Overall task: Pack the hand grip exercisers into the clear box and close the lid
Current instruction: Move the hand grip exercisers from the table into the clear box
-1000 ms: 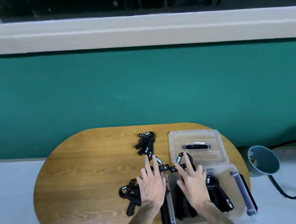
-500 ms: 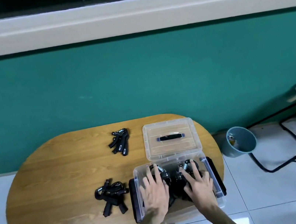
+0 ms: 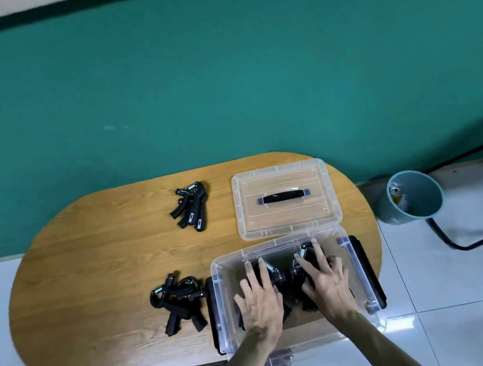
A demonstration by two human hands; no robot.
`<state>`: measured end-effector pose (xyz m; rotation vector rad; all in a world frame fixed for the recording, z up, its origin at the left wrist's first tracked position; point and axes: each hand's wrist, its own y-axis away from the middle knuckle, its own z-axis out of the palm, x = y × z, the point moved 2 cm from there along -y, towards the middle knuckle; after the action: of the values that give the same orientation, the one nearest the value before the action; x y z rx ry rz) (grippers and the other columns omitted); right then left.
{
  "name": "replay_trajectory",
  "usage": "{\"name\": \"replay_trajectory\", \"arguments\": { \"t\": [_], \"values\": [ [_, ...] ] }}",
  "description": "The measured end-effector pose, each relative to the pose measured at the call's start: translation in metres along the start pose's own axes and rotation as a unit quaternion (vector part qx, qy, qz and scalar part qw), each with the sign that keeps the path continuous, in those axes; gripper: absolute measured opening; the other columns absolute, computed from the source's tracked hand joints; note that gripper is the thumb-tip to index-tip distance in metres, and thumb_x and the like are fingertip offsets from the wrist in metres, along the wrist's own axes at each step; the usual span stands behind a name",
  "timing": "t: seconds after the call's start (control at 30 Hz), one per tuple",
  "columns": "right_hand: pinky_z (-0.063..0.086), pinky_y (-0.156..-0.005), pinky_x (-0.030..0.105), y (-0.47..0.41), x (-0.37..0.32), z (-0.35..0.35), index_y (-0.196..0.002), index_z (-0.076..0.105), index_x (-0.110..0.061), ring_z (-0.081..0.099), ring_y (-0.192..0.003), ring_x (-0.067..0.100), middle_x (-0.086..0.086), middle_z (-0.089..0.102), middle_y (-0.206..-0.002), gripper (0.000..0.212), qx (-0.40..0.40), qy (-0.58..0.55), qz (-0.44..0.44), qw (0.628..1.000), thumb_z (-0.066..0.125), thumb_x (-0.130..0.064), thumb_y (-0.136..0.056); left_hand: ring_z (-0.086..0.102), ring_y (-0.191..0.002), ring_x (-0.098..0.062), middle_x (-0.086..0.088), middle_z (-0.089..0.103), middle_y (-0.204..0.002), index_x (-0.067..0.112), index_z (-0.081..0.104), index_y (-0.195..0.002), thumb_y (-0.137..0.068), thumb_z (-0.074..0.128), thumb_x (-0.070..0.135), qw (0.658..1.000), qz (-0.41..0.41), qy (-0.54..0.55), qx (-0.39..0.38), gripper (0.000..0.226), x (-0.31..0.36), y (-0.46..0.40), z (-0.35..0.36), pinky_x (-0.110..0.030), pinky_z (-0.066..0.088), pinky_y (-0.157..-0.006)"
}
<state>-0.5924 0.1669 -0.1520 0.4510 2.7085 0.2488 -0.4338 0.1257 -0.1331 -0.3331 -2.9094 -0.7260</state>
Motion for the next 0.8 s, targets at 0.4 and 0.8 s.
{"name": "replay_trajectory", "arguments": {
  "t": [0.4, 0.8],
  "values": [
    [0.051, -0.069, 0.055, -0.004, 0.010, 0.035, -0.144, 0.046, -0.035, 0.045, -0.088, 0.035, 0.011, 0.022, -0.164, 0.082, 0.027, -0.020, -0.023, 0.999, 0.081, -0.010, -0.075, 0.051, -0.121, -0.027, -0.014, 0.021, -0.166, 0.022, -0.002, -0.159, -0.101, 0.041, 0.044, 1.000, -0.012, 0.013, 0.021, 0.075, 0.001, -0.016, 0.024, -0.052, 0.049, -0.096],
    [0.052, -0.080, 0.050, -0.006, -0.004, 0.010, -0.132, 0.059, -0.020, 0.054, -0.096, 0.034, 0.009, 0.053, -0.147, 0.050, 0.083, 0.003, 0.004, 0.997, 0.040, -0.043, -0.092, 0.062, -0.088, -0.026, -0.015, 0.057, -0.142, 0.009, 0.053, -0.144, -0.097, 0.033, 0.052, 0.996, 0.044, -0.057, 0.055, 0.066, -0.004, -0.008, 0.009, -0.042, 0.054, -0.065]
  ]
}}
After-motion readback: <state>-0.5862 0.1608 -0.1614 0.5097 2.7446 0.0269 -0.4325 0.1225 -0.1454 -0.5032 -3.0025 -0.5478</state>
